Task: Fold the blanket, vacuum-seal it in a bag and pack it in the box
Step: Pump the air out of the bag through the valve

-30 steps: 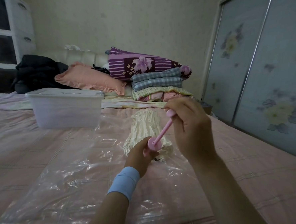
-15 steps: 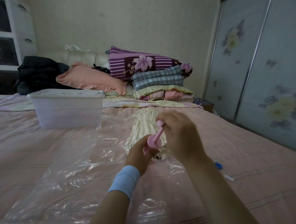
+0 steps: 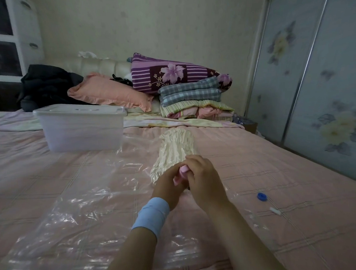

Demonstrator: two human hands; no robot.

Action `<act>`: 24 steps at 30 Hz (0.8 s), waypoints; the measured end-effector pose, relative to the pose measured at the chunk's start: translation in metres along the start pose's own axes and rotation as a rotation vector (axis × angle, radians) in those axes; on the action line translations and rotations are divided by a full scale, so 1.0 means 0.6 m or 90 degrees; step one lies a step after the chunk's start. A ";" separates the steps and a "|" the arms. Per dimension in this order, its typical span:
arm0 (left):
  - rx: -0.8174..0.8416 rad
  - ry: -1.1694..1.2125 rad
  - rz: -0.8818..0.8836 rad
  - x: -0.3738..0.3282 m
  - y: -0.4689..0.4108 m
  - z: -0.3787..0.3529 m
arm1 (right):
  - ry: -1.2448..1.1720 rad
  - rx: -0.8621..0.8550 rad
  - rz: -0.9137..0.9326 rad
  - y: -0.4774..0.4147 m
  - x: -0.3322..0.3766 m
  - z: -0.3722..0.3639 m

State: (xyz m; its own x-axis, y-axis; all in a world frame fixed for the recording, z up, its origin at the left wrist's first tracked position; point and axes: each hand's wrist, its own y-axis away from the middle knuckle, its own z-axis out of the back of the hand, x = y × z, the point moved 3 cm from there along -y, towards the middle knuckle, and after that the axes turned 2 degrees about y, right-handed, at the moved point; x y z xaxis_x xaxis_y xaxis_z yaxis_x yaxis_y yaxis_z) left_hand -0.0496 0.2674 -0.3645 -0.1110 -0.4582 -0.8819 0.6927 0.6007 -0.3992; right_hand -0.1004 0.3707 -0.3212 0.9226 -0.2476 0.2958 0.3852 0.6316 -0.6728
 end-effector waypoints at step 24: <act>-0.006 -0.008 0.013 0.006 -0.001 0.002 | -0.009 -0.003 -0.024 -0.007 -0.006 -0.016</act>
State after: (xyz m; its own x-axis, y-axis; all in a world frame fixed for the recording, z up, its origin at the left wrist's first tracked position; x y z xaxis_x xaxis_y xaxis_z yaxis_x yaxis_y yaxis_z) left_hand -0.0497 0.2645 -0.3668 -0.0877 -0.4547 -0.8863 0.6884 0.6154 -0.3839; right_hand -0.1050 0.3618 -0.3260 0.9073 -0.2609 0.3298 0.4194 0.6189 -0.6641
